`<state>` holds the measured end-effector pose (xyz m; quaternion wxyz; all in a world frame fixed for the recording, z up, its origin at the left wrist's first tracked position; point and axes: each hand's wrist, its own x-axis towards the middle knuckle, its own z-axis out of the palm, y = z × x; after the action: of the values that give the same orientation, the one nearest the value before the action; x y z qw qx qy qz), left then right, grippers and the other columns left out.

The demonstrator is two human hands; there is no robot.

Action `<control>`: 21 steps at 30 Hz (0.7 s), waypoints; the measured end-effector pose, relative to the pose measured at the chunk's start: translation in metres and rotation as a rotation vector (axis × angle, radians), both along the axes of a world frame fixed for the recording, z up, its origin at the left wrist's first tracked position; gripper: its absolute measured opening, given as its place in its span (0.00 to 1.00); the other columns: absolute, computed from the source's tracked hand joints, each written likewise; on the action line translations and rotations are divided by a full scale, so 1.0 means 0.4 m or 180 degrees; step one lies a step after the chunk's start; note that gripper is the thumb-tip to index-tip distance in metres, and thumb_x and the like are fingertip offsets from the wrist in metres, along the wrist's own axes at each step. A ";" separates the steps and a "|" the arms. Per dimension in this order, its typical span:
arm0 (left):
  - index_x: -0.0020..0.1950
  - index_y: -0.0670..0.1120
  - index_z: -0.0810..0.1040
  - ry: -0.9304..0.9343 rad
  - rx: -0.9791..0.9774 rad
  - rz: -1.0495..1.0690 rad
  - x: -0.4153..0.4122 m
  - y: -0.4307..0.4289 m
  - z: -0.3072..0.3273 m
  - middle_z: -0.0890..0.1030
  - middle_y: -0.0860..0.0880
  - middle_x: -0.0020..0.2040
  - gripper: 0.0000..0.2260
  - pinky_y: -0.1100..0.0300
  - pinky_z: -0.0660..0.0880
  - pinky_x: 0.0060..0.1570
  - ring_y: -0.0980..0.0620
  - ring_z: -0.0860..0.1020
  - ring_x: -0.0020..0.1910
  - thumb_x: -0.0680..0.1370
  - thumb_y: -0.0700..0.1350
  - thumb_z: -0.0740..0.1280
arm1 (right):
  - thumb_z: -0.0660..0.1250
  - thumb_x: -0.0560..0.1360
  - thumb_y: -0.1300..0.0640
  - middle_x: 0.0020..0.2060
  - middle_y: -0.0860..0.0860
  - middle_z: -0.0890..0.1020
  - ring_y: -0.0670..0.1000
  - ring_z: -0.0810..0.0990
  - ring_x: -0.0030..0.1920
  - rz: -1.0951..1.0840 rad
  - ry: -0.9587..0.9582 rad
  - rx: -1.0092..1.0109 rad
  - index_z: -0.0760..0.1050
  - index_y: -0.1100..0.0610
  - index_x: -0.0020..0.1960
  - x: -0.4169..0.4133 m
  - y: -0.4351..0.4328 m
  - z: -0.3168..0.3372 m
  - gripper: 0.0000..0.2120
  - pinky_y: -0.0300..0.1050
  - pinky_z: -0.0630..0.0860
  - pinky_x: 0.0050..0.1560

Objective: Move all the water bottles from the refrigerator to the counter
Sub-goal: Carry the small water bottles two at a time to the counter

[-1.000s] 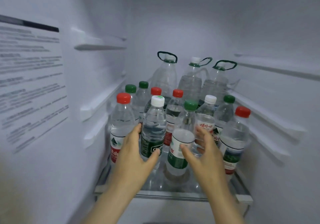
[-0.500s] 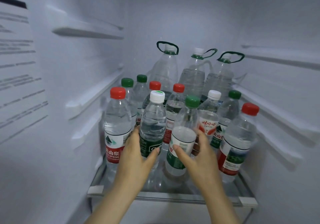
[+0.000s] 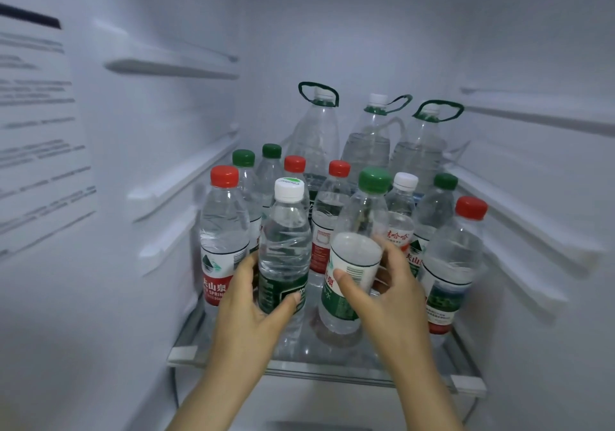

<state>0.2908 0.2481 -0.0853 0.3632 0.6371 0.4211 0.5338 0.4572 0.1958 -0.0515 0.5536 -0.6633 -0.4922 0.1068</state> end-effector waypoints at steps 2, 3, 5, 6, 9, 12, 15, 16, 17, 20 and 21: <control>0.62 0.64 0.71 -0.0118 -0.0019 0.0023 -0.005 -0.011 0.007 0.81 0.62 0.56 0.29 0.54 0.76 0.58 0.64 0.79 0.56 0.69 0.41 0.77 | 0.76 0.67 0.47 0.62 0.38 0.76 0.40 0.76 0.59 0.0035 0.0037 0.0013 0.65 0.41 0.71 0.004 -0.005 0.000 0.36 0.36 0.75 0.54; 0.60 0.67 0.71 -0.0157 -0.0012 0.0018 -0.007 -0.016 0.013 0.81 0.63 0.56 0.28 0.53 0.76 0.59 0.63 0.79 0.56 0.69 0.42 0.77 | 0.76 0.67 0.46 0.62 0.39 0.76 0.41 0.76 0.60 0.0042 0.0067 0.0014 0.65 0.40 0.71 0.005 -0.009 0.001 0.36 0.39 0.77 0.56; 0.57 0.69 0.72 -0.0219 0.0046 0.0005 -0.012 -0.027 0.025 0.81 0.65 0.55 0.27 0.54 0.76 0.58 0.62 0.80 0.55 0.69 0.42 0.77 | 0.76 0.67 0.46 0.63 0.40 0.76 0.42 0.76 0.61 0.0066 0.0096 0.0041 0.65 0.40 0.72 0.003 -0.016 0.006 0.36 0.44 0.78 0.59; 0.57 0.68 0.72 -0.0233 0.0076 -0.0005 -0.015 -0.032 0.033 0.81 0.66 0.54 0.27 0.55 0.75 0.57 0.63 0.80 0.55 0.69 0.42 0.77 | 0.76 0.67 0.46 0.63 0.40 0.76 0.42 0.76 0.60 0.0074 0.0087 0.0065 0.65 0.40 0.72 0.000 -0.022 0.010 0.36 0.45 0.78 0.59; 0.58 0.64 0.73 -0.0286 0.0150 -0.0133 -0.028 -0.052 0.060 0.81 0.67 0.53 0.25 0.60 0.75 0.54 0.65 0.80 0.53 0.69 0.42 0.77 | 0.76 0.67 0.48 0.60 0.40 0.78 0.40 0.78 0.57 0.0068 0.0099 0.0160 0.67 0.42 0.70 -0.011 -0.046 0.026 0.34 0.45 0.79 0.57; 0.58 0.64 0.73 -0.0371 0.0182 -0.0265 -0.043 -0.070 0.086 0.81 0.67 0.53 0.26 0.61 0.75 0.53 0.66 0.80 0.52 0.68 0.41 0.78 | 0.77 0.67 0.50 0.58 0.40 0.80 0.38 0.79 0.54 0.0013 0.0147 0.0266 0.69 0.42 0.68 -0.029 -0.084 0.048 0.32 0.41 0.79 0.54; 0.56 0.65 0.72 -0.0365 0.0263 -0.0401 -0.058 -0.094 0.113 0.80 0.70 0.52 0.25 0.65 0.74 0.51 0.68 0.79 0.51 0.68 0.43 0.77 | 0.77 0.66 0.51 0.53 0.36 0.81 0.36 0.80 0.52 -0.0124 0.0138 0.0398 0.72 0.41 0.64 -0.049 -0.128 0.072 0.29 0.40 0.79 0.53; 0.56 0.65 0.72 -0.0349 0.0282 -0.0459 -0.063 -0.103 0.122 0.80 0.71 0.51 0.25 0.65 0.74 0.51 0.68 0.79 0.50 0.68 0.43 0.77 | 0.78 0.66 0.52 0.52 0.36 0.82 0.36 0.80 0.51 -0.0171 0.0140 0.0441 0.72 0.41 0.63 -0.057 -0.145 0.079 0.28 0.39 0.79 0.52; 0.57 0.64 0.73 -0.0347 0.0285 -0.0525 -0.069 -0.114 0.129 0.80 0.70 0.52 0.26 0.63 0.75 0.51 0.68 0.79 0.51 0.67 0.44 0.78 | 0.78 0.66 0.52 0.51 0.36 0.82 0.36 0.81 0.51 -0.0223 0.0132 0.0481 0.73 0.42 0.63 -0.065 -0.163 0.086 0.28 0.39 0.80 0.52; 0.62 0.61 0.73 -0.0399 0.0250 -0.0753 -0.087 -0.148 0.148 0.81 0.64 0.55 0.27 0.53 0.77 0.57 0.61 0.80 0.55 0.66 0.48 0.77 | 0.78 0.66 0.52 0.51 0.38 0.83 0.37 0.81 0.49 -0.0409 0.0083 0.0598 0.74 0.44 0.63 -0.090 -0.223 0.099 0.27 0.36 0.80 0.49; 0.63 0.62 0.73 -0.0390 0.0253 -0.0838 -0.092 -0.162 0.153 0.81 0.63 0.56 0.28 0.50 0.77 0.58 0.60 0.80 0.56 0.66 0.50 0.77 | 0.78 0.66 0.51 0.51 0.39 0.83 0.37 0.81 0.49 -0.0457 0.0095 0.0634 0.73 0.44 0.64 -0.099 -0.246 0.102 0.28 0.34 0.80 0.47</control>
<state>0.2540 0.1835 -0.0240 0.4296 0.6668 0.2895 0.5358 0.4178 0.0975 -0.0105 0.6301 -0.6369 -0.4434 0.0273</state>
